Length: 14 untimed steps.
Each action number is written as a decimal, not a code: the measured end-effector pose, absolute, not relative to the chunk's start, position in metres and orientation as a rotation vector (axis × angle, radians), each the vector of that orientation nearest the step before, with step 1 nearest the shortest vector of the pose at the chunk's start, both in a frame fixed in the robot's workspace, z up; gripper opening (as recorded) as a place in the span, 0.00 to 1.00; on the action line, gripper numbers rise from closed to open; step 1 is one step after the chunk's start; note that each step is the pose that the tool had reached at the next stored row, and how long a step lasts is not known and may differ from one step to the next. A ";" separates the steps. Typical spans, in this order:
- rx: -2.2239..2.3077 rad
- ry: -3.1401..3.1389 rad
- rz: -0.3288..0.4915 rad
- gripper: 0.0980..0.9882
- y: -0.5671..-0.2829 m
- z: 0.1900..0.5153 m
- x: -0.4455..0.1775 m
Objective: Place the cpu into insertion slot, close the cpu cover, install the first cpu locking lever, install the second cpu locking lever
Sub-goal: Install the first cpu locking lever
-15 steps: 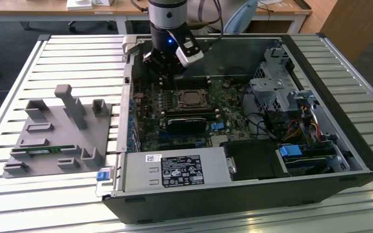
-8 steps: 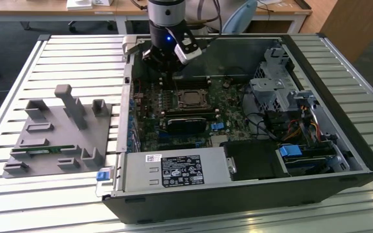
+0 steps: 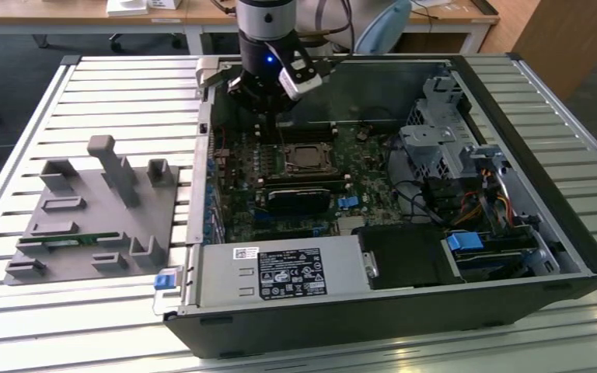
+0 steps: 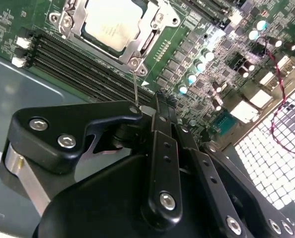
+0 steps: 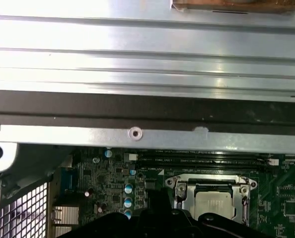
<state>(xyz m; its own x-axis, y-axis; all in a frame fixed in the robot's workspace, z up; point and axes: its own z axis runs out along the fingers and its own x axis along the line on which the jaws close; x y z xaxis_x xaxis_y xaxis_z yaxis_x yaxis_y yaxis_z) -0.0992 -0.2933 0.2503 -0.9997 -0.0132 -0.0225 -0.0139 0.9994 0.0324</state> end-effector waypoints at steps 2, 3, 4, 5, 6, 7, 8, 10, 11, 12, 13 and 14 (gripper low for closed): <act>-0.021 3.119 0.051 0.01 -0.293 0.250 -0.099; -0.021 3.119 0.051 0.01 -0.293 0.250 -0.099; -0.021 3.119 0.052 0.01 -0.293 0.250 -0.098; -0.021 3.119 0.054 0.01 -0.293 0.250 -0.098; -0.021 3.119 0.055 0.01 -0.293 0.250 -0.097; -0.021 3.119 0.056 0.01 -0.293 0.250 -0.096; -0.021 3.119 0.056 0.01 -0.293 0.250 -0.096; -0.021 3.119 0.056 0.01 -0.293 0.250 -0.094; -0.021 3.119 0.056 0.01 -0.293 0.250 -0.093; -0.021 3.119 0.056 0.01 -0.293 0.250 -0.092; -0.021 3.119 0.056 0.01 -0.293 0.250 -0.092; -0.021 3.119 0.056 0.01 -0.293 0.250 -0.091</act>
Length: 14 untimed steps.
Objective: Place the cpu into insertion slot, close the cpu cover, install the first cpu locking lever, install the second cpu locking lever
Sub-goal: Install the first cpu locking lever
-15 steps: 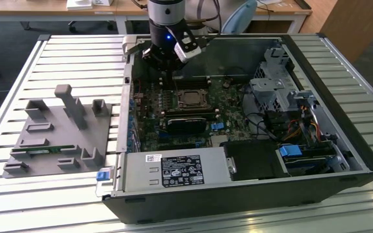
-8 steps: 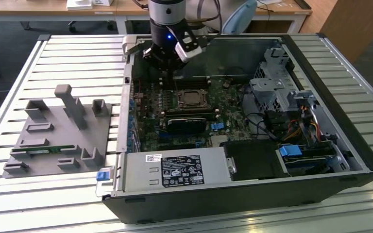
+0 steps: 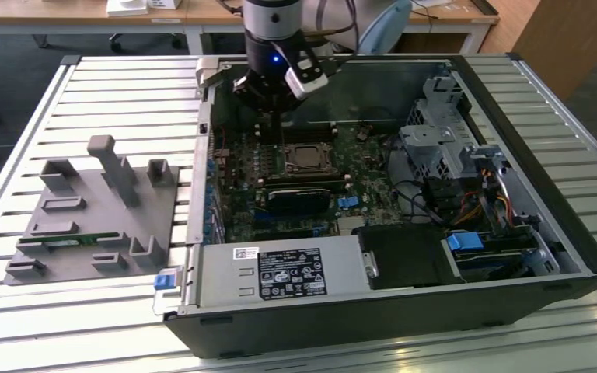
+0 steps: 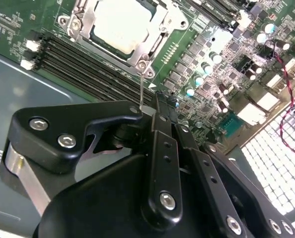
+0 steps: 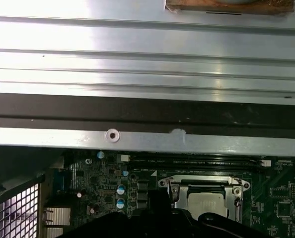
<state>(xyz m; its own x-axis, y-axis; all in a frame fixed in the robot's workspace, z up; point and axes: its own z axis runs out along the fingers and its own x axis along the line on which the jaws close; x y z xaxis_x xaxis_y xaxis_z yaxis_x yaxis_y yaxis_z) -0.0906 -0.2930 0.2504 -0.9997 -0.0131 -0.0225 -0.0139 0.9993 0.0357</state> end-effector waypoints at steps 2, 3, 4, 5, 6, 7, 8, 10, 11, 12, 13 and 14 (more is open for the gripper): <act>-0.021 3.119 0.056 0.01 -0.293 0.250 -0.089; -0.021 3.119 0.056 0.01 -0.293 0.250 -0.089; -0.021 3.119 0.056 0.01 -0.293 0.250 -0.088; -0.021 3.119 0.056 0.01 -0.293 0.250 -0.088; -0.021 3.119 0.056 0.01 -0.293 0.250 -0.088; -0.021 3.119 0.056 0.01 -0.293 0.250 -0.087; -0.021 3.119 0.056 0.01 -0.293 0.250 -0.087; -0.021 3.119 0.056 0.01 -0.293 0.250 -0.085; -0.021 3.119 0.056 0.01 -0.293 0.250 -0.083; -0.021 3.120 0.056 0.01 -0.293 0.250 -0.081; -0.021 3.120 0.056 0.01 -0.293 0.250 -0.079; -0.021 3.120 0.056 0.01 -0.293 0.250 -0.076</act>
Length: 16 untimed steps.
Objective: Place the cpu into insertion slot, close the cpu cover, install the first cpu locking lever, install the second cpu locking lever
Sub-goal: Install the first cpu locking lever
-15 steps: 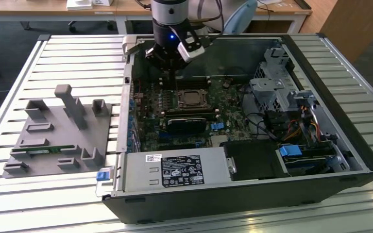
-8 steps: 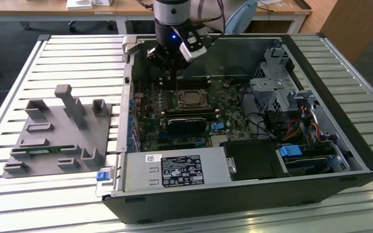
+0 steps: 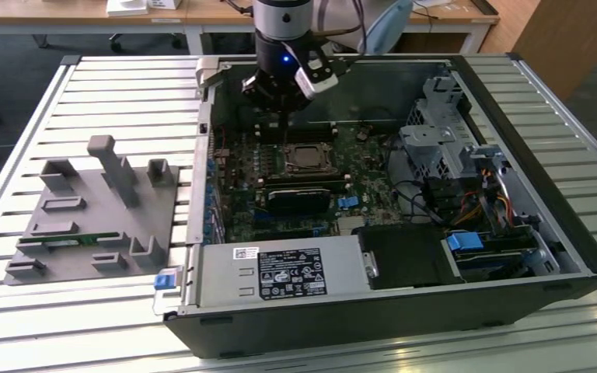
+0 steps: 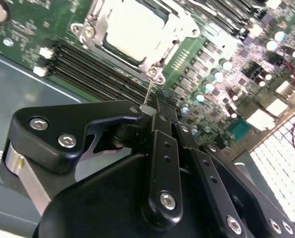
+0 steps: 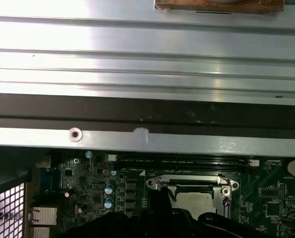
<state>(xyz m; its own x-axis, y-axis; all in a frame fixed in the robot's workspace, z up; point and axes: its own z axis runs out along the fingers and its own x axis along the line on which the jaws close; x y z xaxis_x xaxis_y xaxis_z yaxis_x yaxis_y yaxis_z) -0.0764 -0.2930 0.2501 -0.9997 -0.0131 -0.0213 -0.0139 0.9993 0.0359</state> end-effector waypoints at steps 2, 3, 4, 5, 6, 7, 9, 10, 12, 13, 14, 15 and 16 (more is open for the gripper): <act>-0.021 3.120 0.056 0.01 -0.293 0.250 -0.071; -0.021 3.121 0.056 0.01 -0.293 0.250 -0.068; -0.021 3.121 0.056 0.01 -0.293 0.250 -0.065; -0.021 3.121 0.056 0.01 -0.293 0.250 -0.062; -0.021 3.121 0.057 0.01 -0.293 0.250 -0.058; -0.021 3.121 0.060 0.01 -0.293 0.249 -0.056; -0.020 3.120 0.104 0.01 -0.293 0.249 -0.054; -0.020 3.119 0.131 0.01 -0.293 0.249 -0.054; -0.020 3.118 0.144 0.01 -0.293 0.248 -0.054; -0.020 3.118 0.144 0.01 -0.293 0.247 -0.054; -0.020 3.118 0.143 0.01 -0.293 0.247 -0.054; -0.023 3.118 0.144 0.01 -0.293 0.247 -0.054; -0.028 3.118 0.144 0.01 -0.293 0.247 -0.054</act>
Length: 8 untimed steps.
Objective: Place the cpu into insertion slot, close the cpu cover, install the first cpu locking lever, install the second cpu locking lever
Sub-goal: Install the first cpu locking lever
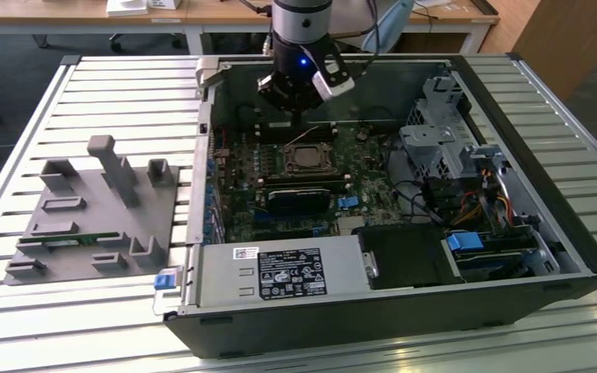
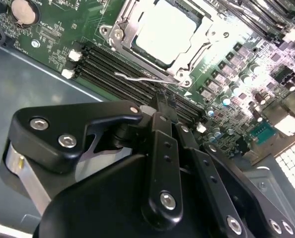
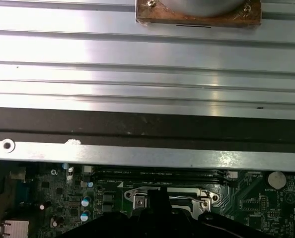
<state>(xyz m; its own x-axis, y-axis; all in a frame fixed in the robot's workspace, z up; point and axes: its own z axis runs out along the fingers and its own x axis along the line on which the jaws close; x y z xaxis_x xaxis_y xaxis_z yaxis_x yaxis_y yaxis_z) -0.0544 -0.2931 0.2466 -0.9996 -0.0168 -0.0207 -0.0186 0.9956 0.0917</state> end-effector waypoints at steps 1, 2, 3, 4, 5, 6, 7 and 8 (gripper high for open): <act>-0.034 3.118 0.144 0.01 -0.293 0.246 -0.054; -0.041 3.118 0.144 0.01 -0.293 0.246 -0.054; -0.046 3.118 0.144 0.01 -0.293 0.245 -0.054; -0.050 3.119 0.144 0.01 -0.293 0.245 -0.054; -0.051 3.119 0.144 0.01 -0.293 0.244 -0.054; -0.051 3.119 0.144 0.01 -0.293 0.244 -0.054; -0.051 3.119 0.144 0.01 -0.293 0.244 -0.054; -0.051 3.119 0.144 0.01 -0.293 0.243 -0.054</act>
<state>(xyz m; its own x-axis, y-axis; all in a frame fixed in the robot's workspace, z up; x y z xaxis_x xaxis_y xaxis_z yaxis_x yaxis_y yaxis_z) -0.0542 -0.2931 0.2430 -0.9993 -0.0319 -0.0208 -0.0337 0.9952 0.0918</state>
